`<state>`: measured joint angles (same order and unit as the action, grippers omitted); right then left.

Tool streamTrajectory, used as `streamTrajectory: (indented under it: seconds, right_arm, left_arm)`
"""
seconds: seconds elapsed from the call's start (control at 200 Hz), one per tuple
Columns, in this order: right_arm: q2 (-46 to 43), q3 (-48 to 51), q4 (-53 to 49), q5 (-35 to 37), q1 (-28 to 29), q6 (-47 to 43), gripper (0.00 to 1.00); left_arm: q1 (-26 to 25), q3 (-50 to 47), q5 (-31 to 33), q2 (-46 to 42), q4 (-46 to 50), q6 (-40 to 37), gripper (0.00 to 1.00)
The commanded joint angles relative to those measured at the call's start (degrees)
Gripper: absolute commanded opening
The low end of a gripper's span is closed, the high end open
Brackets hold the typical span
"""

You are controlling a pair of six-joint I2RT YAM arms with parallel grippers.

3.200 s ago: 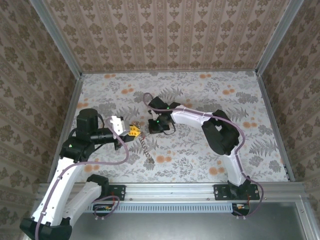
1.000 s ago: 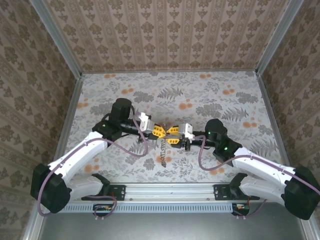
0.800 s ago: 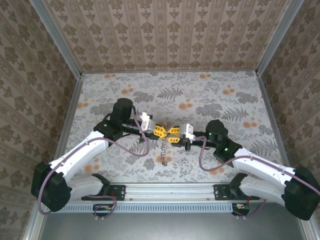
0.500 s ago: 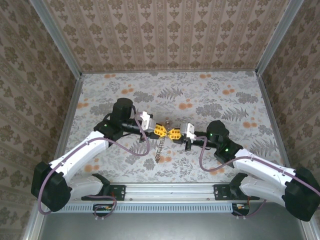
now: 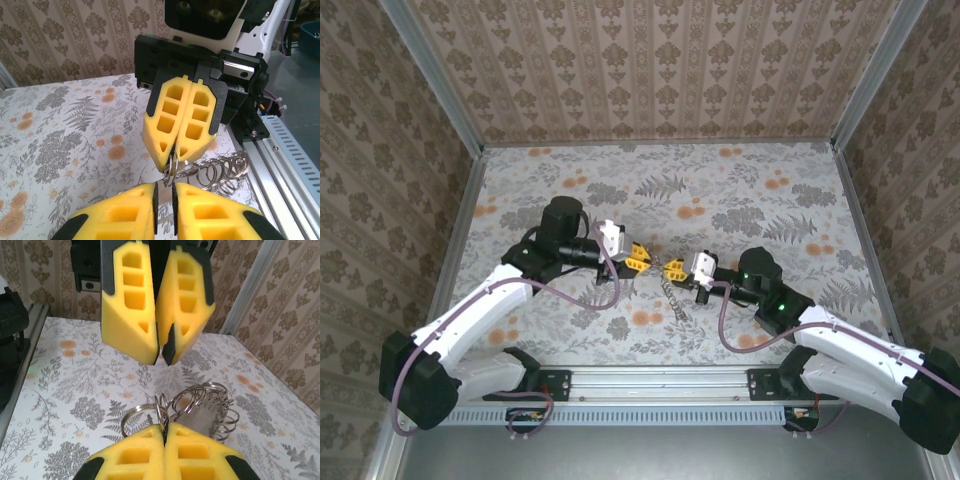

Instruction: Put the keys on the keyring

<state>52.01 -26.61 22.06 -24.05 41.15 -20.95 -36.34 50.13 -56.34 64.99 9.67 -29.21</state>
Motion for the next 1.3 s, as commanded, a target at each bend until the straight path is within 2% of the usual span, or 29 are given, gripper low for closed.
streamTrajectory:
  seconds: [0.0,0.235,0.62,1.125,1.3]
  right_arm:
    - [-0.3,-0.7,0.1,0.5,0.3,-0.8,0.0]
    - [0.4,-1.6,-0.2,-0.4,0.3,0.1,0.0]
    - [1.9,-3.4,-0.8,-1.1,0.4,1.4,0.0]
    - [2.5,-3.6,-0.3,-2.3,0.6,2.3,0.0]
    - [2.5,-3.6,-0.1,-1.7,0.7,2.4,0.0]
  left_arm:
    - [-0.5,-0.6,0.6,0.3,-1.7,1.5,0.19]
    - [-2.0,0.7,1.0,0.8,4.1,-3.5,0.22]
    - [-5.6,1.4,8.3,2.2,6.5,-7.9,0.22]
    - [-8.5,1.9,18.3,1.4,6.1,-11.1,0.22]
    - [-9.0,1.9,19.1,1.3,5.3,-10.8,0.22]
